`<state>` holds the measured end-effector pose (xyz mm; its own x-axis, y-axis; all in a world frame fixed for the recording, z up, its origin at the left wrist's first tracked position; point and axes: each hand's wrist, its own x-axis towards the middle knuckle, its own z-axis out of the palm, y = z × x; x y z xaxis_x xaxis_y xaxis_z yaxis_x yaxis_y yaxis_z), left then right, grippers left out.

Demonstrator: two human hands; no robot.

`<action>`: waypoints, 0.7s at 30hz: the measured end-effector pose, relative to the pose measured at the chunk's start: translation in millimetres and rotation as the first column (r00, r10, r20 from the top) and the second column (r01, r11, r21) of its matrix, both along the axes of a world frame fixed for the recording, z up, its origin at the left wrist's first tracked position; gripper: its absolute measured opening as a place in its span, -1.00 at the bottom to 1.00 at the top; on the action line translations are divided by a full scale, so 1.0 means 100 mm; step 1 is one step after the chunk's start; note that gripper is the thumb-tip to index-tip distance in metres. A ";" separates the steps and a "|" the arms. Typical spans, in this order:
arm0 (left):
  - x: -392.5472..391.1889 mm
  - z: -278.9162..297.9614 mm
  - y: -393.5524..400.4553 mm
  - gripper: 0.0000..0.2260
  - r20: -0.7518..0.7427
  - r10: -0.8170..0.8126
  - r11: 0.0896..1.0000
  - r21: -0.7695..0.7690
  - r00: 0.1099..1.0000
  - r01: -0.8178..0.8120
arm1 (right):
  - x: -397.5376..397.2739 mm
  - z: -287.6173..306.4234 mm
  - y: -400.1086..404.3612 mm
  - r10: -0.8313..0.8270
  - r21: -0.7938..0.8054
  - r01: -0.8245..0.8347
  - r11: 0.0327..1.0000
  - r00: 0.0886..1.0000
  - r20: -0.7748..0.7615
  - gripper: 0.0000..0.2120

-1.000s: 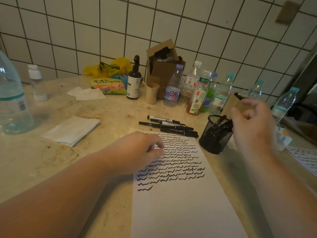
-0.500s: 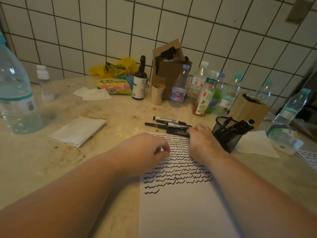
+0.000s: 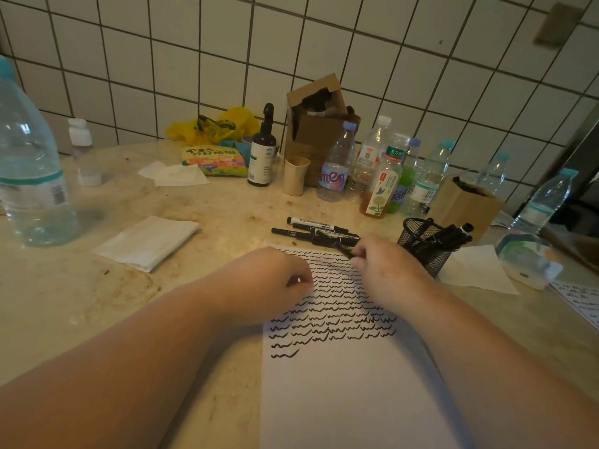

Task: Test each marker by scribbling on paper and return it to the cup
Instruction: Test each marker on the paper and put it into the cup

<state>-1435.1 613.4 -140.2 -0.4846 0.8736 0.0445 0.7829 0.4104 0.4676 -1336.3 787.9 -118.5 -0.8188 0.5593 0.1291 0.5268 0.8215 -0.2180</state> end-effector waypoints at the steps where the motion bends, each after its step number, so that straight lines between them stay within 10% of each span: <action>1: 0.00 0.00 0.00 -0.79 0.017 0.000 1.000 0.013 1.000 -0.001 | 0.08 0.03 -0.04 -0.019 -0.113 0.006 0.994 0.994 -0.109 -0.91; 6: 0.03 0.03 0.01 -0.77 0.210 0.010 0.993 0.110 0.978 -0.034 | 0.45 0.01 -0.26 -0.228 -0.717 -0.265 0.645 0.829 -0.511 -0.94; 9: 0.05 0.05 0.01 -0.78 0.266 -0.007 0.988 0.149 0.964 -0.034 | 0.54 -0.12 -0.34 -0.301 -0.787 -0.411 0.460 0.762 -0.574 -0.89; 18: 0.08 0.08 -0.03 -0.85 0.314 -0.182 0.981 0.126 0.932 0.149 | 0.63 -0.19 -0.48 -0.159 -0.733 -0.492 0.470 0.769 -0.619 -0.79; 21: 0.03 0.09 -0.08 -0.78 0.589 -0.391 0.914 0.157 0.707 0.374 | 0.68 -0.18 -0.48 -0.102 -0.719 -0.524 0.456 0.772 -0.628 -0.76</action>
